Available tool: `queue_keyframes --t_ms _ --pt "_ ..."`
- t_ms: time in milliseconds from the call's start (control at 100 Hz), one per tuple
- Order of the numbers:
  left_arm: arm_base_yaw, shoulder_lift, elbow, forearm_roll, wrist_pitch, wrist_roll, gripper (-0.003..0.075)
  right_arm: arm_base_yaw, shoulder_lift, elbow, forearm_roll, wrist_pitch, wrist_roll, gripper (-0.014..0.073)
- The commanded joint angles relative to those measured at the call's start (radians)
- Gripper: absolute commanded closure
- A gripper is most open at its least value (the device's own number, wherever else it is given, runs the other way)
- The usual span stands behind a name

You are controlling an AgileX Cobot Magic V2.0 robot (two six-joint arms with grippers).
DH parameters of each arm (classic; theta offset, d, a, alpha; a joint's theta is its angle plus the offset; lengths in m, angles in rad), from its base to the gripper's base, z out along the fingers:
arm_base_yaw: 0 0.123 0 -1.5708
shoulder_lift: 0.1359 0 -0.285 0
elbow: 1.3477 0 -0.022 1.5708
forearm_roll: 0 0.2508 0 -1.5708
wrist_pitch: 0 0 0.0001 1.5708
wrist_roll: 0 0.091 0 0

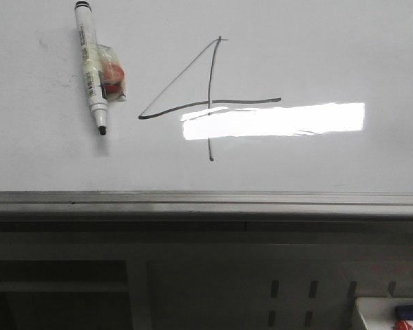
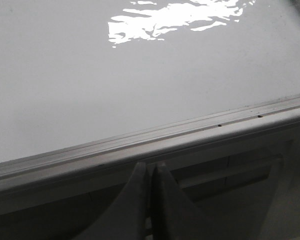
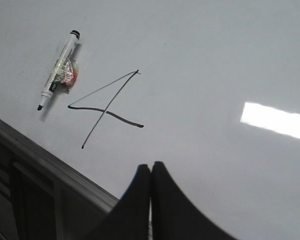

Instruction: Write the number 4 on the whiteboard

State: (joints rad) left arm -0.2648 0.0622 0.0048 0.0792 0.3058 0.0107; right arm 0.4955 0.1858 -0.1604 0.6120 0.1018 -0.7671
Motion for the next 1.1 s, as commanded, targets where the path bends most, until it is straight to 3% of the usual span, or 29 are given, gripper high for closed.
queue_keyframes --t_ms 0,490,560,610,660,720,810,860,900,950,1090 --pt "0.004 0.013 0.032 0.002 -0.069 -0.011 0.0741 -0.008 0.007 -0.027 0.009 -0.063 0.001 0.0658" --pt "0.004 0.013 0.032 0.002 -0.069 -0.011 0.0741 -0.008 0.007 -0.027 0.006 -0.063 0.001 0.0658" --pt "0.004 0.013 0.032 0.002 -0.069 -0.011 0.0741 -0.009 0.007 -0.021 -0.067 -0.055 0.001 0.0658" --pt "0.004 0.013 0.032 0.002 -0.069 -0.011 0.0741 -0.019 0.007 -0.003 -0.195 -0.058 0.001 0.0658" --pt "0.004 0.013 0.032 0.002 -0.069 -0.011 0.0741 -0.047 -0.001 0.022 -0.264 -0.078 0.114 0.0658" --pt "0.004 0.013 0.032 0.002 -0.069 -0.011 0.0741 -0.088 -0.017 0.059 -0.384 -0.078 0.404 0.0658" --pt "0.004 0.013 0.032 0.002 -0.069 -0.011 0.0741 -0.164 -0.06 0.132 -0.675 -0.079 0.838 0.0658" --pt "0.004 0.013 0.032 0.002 -0.069 -0.011 0.0741 -0.2 -0.099 0.175 -0.778 -0.078 0.976 0.0658" --pt "0.004 0.013 0.032 0.002 -0.069 -0.011 0.0741 -0.226 -0.141 0.199 -0.793 -0.062 1.006 0.0658" --pt "0.004 0.013 0.032 0.002 -0.069 -0.011 0.0741 -0.251 -0.205 0.189 -0.793 0.084 1.006 0.0658" --pt "0.004 0.013 0.032 -0.005 -0.069 -0.011 0.0741 -0.26 -0.211 0.195 -0.793 0.196 1.006 0.0658"
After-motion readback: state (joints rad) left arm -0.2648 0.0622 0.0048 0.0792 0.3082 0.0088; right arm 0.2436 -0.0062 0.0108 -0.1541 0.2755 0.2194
